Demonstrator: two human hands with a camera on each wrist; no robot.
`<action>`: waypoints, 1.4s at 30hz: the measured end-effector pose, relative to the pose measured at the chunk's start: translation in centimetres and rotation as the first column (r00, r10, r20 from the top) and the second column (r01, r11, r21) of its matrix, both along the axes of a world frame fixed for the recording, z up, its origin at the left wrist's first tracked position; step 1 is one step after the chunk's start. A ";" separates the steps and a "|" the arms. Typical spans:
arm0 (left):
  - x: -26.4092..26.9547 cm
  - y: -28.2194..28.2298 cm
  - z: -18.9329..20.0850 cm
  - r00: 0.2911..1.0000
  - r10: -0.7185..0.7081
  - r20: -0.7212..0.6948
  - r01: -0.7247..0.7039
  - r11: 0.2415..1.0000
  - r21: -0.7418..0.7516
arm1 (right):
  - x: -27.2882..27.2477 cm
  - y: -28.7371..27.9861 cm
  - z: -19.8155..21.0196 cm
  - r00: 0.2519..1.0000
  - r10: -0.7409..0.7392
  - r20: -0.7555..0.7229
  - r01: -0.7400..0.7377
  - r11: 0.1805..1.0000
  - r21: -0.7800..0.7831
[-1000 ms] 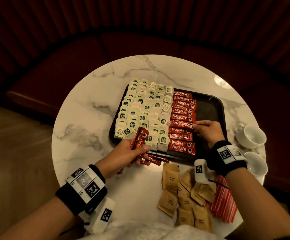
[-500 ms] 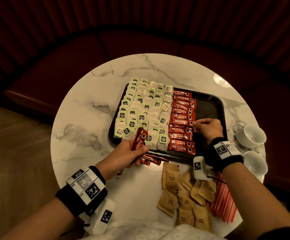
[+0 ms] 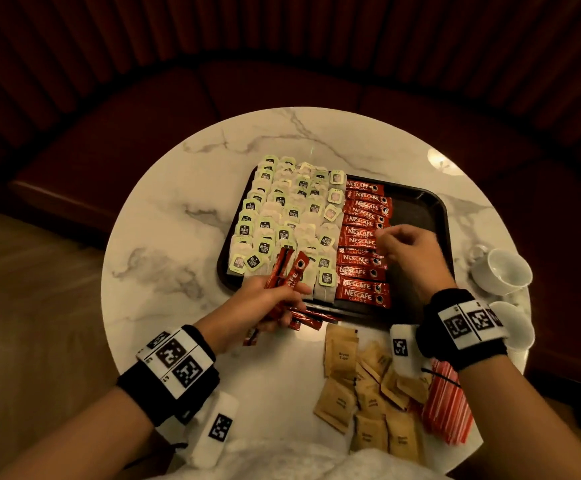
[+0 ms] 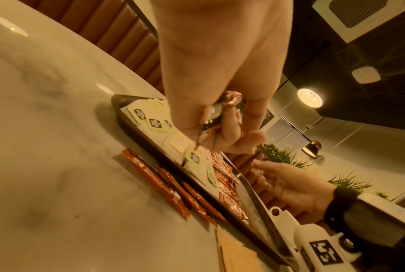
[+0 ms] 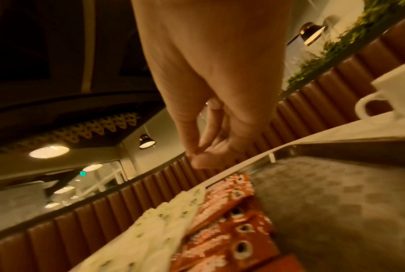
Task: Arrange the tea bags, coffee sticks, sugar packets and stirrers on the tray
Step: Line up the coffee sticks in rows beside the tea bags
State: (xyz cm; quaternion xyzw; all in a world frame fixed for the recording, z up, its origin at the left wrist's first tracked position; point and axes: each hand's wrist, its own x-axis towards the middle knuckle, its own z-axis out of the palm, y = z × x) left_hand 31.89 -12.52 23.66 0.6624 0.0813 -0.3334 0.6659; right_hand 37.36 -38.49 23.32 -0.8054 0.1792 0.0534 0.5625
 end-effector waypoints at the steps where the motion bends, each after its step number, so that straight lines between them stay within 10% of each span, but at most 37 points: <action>1: 0.0 -0.2 0.2 1.000 -0.013 -0.014 0.012 0.999 -0.042 | -0.8 1.0 1.1 0.993 0.120 0.004 -0.120 0.992 0.027; 6: 0.1 -1.3 1.1 0.995 -0.091 -0.041 0.084 0.984 -0.158 | -3.4 4.1 3.7 0.861 0.508 0.011 -0.504 0.852 0.142; 16: -0.9 -1.0 0.4 0.943 -0.327 0.053 0.329 0.944 -0.017 | -6.2 2.5 1.2 0.888 0.446 -0.115 -0.367 0.837 0.407; 27: -0.6 0.0 -0.7 0.991 -0.107 0.075 0.096 0.985 0.143 | -3.5 -2.3 -1.0 0.978 -0.182 -0.099 0.206 0.904 0.373; 42: -0.7 0.3 -1.0 0.997 -0.070 0.031 0.063 0.982 0.178 | -0.1 -1.6 -3.9 0.978 -0.146 -0.149 0.098 0.953 -0.288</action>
